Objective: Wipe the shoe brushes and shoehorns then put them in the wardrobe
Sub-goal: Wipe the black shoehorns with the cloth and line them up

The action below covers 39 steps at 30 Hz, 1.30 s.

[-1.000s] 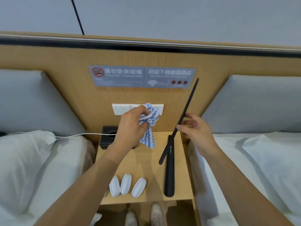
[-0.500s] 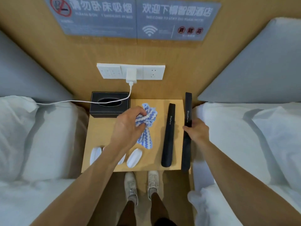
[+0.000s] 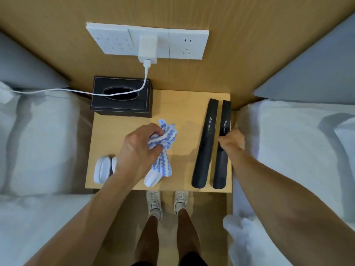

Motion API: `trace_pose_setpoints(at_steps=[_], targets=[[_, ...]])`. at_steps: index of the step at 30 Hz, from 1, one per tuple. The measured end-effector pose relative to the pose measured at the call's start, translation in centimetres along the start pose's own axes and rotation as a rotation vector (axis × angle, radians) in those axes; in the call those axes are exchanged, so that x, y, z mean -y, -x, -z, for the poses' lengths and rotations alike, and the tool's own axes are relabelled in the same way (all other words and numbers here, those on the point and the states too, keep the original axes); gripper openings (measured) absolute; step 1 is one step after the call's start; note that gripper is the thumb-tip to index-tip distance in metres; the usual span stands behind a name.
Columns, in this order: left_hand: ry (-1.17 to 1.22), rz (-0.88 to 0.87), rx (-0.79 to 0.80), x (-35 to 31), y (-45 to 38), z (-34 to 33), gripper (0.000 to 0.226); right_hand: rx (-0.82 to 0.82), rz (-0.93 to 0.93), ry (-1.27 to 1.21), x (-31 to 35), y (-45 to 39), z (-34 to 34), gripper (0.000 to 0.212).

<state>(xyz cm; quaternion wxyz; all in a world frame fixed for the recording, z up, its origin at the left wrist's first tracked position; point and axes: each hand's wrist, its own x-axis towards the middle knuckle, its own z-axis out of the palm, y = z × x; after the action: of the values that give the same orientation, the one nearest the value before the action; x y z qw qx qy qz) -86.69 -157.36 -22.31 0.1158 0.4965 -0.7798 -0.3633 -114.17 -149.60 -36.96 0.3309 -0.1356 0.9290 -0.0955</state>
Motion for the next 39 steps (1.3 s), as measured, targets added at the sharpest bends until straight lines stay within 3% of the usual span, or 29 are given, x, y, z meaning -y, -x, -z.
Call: trace_pose_setpoints(at_steps=[8, 12, 16, 21, 31, 39], targets=[[0.023, 0.027, 0.02, 1.0, -0.1, -0.8, 0.027, -0.044, -0.015, 0.064, 0.2, -0.8, -1.1, 0.059], [0.03, 0.006, 0.014, 0.6, -0.3, -0.6, 0.025, -0.139, 0.108, 0.175, 0.6, 0.5, -1.4, 0.062], [0.034, -0.019, 0.007, 0.5, -0.4, -0.3, 0.024, -0.069, 0.197, 0.298, 1.7, 2.2, -3.2, 0.063], [0.052, 0.007, -0.008, 1.1, 0.0, 0.3, 0.025, -0.026, 0.154, 0.361, 2.5, 3.2, -5.1, 0.064], [0.026, 0.065, -0.047, 3.2, 1.1, 1.9, 0.024, 0.019, 0.154, 0.324, 4.6, 4.6, -7.8, 0.045], [0.026, 0.09, -0.085, 5.1, 1.6, 3.7, 0.025, 0.136, 0.222, 0.257, 8.3, 7.2, -11.4, 0.054]])
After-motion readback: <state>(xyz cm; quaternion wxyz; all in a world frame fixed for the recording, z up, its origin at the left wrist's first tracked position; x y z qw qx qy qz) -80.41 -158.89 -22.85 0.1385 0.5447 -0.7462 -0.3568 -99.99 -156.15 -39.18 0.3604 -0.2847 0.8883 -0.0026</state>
